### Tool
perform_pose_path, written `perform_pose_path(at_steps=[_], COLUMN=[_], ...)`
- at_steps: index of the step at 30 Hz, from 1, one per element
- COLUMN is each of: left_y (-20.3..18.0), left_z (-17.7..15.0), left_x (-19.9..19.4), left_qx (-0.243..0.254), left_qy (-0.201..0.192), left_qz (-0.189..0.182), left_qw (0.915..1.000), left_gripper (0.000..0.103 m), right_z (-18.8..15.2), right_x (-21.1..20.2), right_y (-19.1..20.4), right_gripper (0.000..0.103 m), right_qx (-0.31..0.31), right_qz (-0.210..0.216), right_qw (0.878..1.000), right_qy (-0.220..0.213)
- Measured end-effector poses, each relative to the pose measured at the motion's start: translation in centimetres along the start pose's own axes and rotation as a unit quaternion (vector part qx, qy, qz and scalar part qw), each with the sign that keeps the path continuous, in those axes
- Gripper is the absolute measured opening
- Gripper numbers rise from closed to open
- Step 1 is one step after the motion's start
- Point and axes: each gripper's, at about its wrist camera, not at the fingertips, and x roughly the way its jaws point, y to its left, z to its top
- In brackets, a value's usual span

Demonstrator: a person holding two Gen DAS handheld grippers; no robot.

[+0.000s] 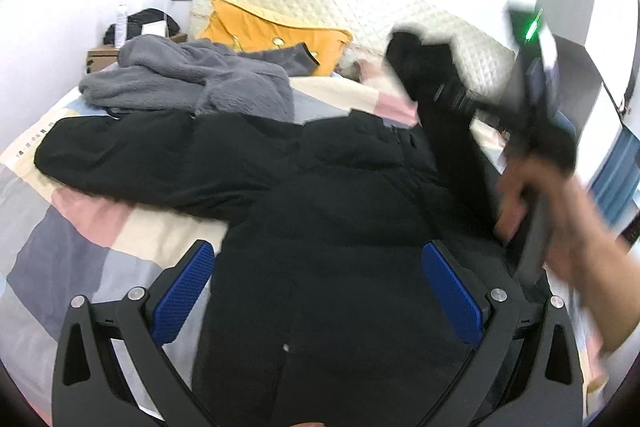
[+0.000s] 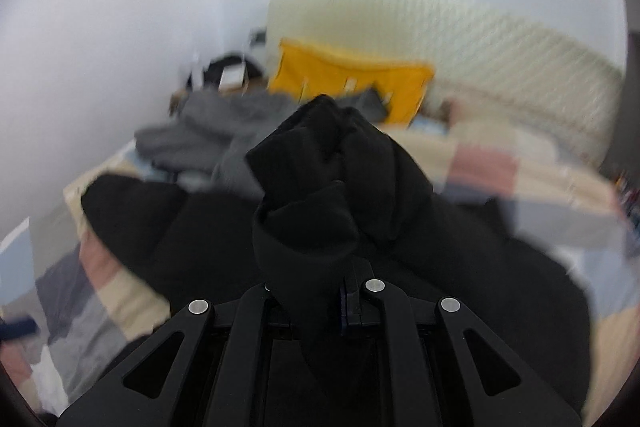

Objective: Fold large clothes
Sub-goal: 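Lift the sleeve with the right gripper and lay it across the jacket body, then open the right gripper and withdraw it from the folded sleeve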

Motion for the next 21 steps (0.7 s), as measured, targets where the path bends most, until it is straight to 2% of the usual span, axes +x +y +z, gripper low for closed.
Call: perform_pose_path(at_steps=[3, 5, 9, 11, 13, 15, 18, 21], left_y=[1.1, 2.1, 2.8, 2.8, 2.7, 2.5, 2.3, 1.7], left_z=[0.1, 0.1, -0.2, -0.5, -0.6, -0.5, -0.5, -0.7], left_x=[0.6, 0.9, 0.9, 1.2, 1.4, 1.6, 1.5, 1.5], left_qx=[-0.004, -0.024, -0.039, -0.038, -0.038, -0.037, -0.033, -0.020], left_qy=[0.006, 0.016, 0.016, 0.022, 0.028, 0.029, 0.026, 0.029], left_qz=[0.021, 0.013, 0.012, 0.009, 0.005, 0.003, 0.001, -0.001], left_qw=[0.9998, 0.9995, 0.9991, 0.9990, 0.9989, 0.9989, 0.9991, 0.9994], left_gripper=[0.103, 0.103, 0.103, 0.103, 0.103, 0.103, 0.103, 0.103], right_z=[-3.1, -5.0, -6.1, -5.7, -5.2, -4.6, -4.0, -3.5], right_x=[4.0, 5.8, 7.1, 6.5, 5.3, 4.2, 1.7, -1.5], right_y=[1.2, 1.8, 1.6, 1.4, 1.5, 1.5, 0.7, -1.4], right_gripper=[0.009, 0.009, 0.011, 0.022, 0.053, 0.067, 0.067, 0.069], right_qx=[-0.001, -0.011, -0.003, -0.003, -0.016, -0.023, -0.034, -0.013], right_qz=[0.008, 0.007, 0.011, 0.013, 0.019, 0.030, 0.034, 0.045], right_qw=[0.999, 0.997, 0.995, 0.995, 0.996, 0.996, 0.996, 0.998], right_qy=[0.050, 0.079, 0.100, 0.098, 0.089, 0.081, 0.069, 0.040])
